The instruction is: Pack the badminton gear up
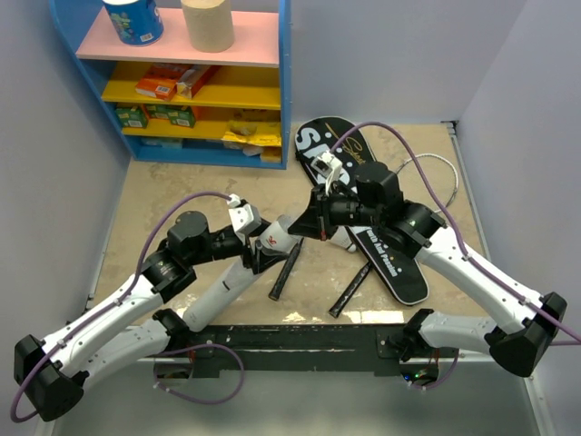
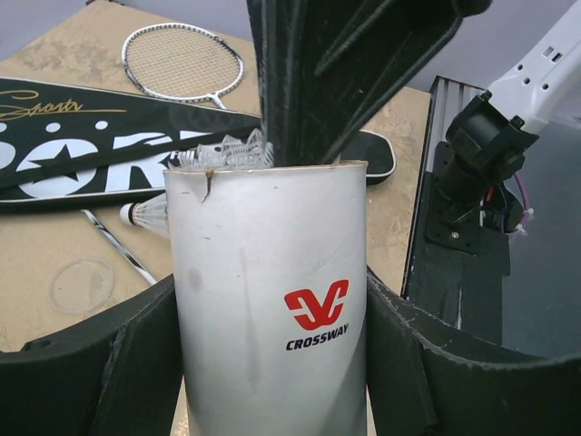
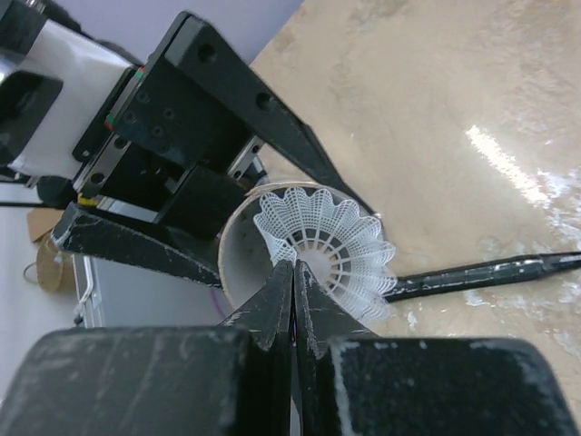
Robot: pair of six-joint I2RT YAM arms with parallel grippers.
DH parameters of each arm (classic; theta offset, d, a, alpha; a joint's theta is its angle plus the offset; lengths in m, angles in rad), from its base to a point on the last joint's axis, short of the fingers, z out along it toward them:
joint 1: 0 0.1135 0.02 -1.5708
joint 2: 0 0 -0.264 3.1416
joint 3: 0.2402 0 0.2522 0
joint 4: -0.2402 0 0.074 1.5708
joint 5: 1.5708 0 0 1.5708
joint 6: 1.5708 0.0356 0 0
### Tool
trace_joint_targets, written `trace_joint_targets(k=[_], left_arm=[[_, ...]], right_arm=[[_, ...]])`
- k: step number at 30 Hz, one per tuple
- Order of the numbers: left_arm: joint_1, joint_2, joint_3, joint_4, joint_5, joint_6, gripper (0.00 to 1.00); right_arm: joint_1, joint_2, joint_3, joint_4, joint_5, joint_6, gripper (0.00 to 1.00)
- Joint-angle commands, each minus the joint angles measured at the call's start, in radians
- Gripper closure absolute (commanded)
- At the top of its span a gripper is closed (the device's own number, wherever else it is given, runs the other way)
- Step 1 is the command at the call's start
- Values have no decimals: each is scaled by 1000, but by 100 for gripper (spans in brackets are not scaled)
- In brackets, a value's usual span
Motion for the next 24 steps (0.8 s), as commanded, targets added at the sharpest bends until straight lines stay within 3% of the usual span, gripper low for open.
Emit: trace_joint_targets(k=[1, 18, 20, 21, 24], left_arm=[[3, -18, 1, 73, 32, -26, 97], [3, -52, -3, 78, 54, -22, 97], [3, -55, -3, 78, 54, -23, 97], [5, -56, -3, 78, 54, -23, 97], [5, -58, -3, 78, 55, -20, 97]], right_arm=[[31, 1, -19, 29, -96, -8, 100], [123, 167, -68, 172, -208, 58, 99], [129, 176, -69, 164, -214, 55, 91], [129, 171, -68, 158, -210, 51, 78], [129, 151, -36, 91, -179, 15, 61]])
